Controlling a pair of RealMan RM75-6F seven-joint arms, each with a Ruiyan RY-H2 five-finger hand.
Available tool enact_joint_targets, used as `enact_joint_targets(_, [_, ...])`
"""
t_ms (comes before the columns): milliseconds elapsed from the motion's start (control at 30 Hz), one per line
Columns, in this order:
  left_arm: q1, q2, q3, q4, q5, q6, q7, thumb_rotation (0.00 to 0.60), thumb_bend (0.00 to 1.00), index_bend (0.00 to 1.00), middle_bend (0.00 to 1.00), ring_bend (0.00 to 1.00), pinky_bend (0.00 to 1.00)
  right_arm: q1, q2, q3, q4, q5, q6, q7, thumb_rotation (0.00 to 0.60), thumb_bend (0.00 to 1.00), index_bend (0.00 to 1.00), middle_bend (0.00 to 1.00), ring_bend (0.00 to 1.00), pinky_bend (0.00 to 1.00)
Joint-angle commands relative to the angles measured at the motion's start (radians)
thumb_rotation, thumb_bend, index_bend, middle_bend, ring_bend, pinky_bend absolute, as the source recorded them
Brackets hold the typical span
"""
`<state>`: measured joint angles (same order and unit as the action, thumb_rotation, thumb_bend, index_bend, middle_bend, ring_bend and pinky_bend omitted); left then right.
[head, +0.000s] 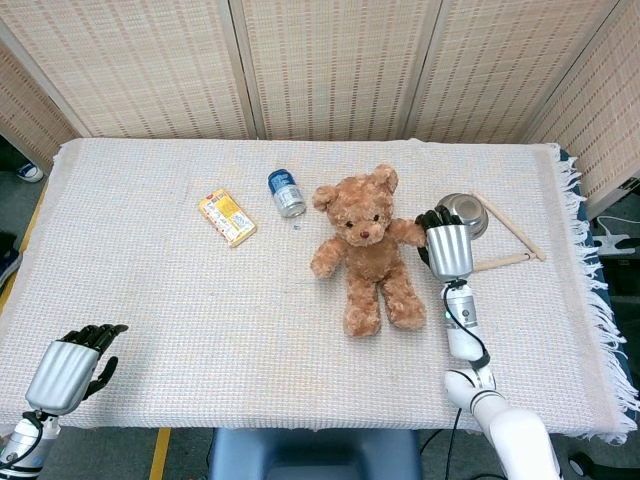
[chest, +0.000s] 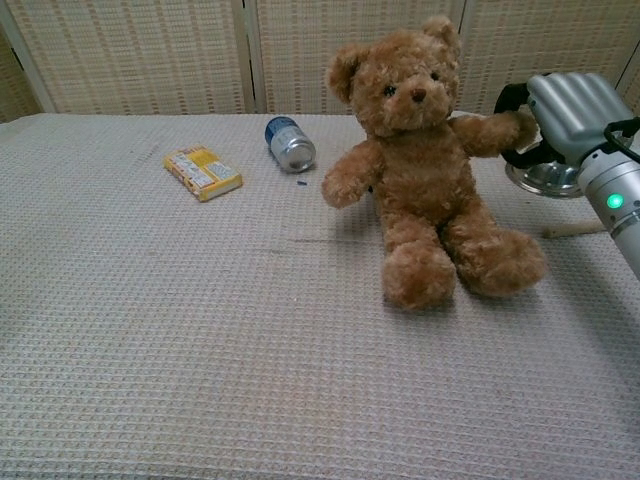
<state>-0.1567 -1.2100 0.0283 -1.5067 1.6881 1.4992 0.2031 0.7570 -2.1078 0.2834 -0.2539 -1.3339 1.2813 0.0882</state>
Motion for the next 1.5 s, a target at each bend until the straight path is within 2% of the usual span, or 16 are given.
enact_joint_targets(33, [0.000, 0.000, 0.000, 0.001, 0.000, 0.001, -0.001, 0.600, 0.44, 0.27, 0.35, 0.36, 0.56, -0.007, -0.007, -0.008, 0.005, -0.002, -0.018, -0.001, 0.600, 0.27, 0.46, 0.41, 0.27, 0.51])
enact_joint_targets(267, [0.000, 0.000, 0.001, 0.003, 0.000, -0.001, -0.001, 0.600, 0.44, 0.27, 0.35, 0.36, 0.56, -0.012, -0.025, -0.020, 0.029, -0.004, -0.049, 0.005, 0.600, 0.27, 0.46, 0.41, 0.27, 0.51])
enact_joint_targets(733, [-0.002, -0.001, 0.001, 0.001, 0.002, -0.003, 0.004, 0.600, 0.44, 0.27, 0.35, 0.36, 0.56, 0.011, -0.017, -0.005, 0.028, 0.003, -0.008, 0.001, 0.600, 0.27, 0.46, 0.41, 0.27, 0.51])
enact_joint_targets(1100, [-0.003, 0.000, 0.000, 0.002, -0.001, -0.004, 0.000, 0.600, 0.44, 0.27, 0.35, 0.36, 0.56, -0.007, -0.030, -0.023, 0.042, -0.001, -0.059, 0.000, 0.600, 0.27, 0.46, 0.41, 0.27, 0.51])
enact_joint_targets(1500, [-0.003, 0.001, 0.001, 0.002, 0.000, -0.005, -0.001, 0.600, 0.44, 0.27, 0.35, 0.36, 0.56, 0.016, -0.018, -0.002, 0.038, 0.011, -0.007, -0.002, 0.600, 0.27, 0.46, 0.41, 0.27, 0.51])
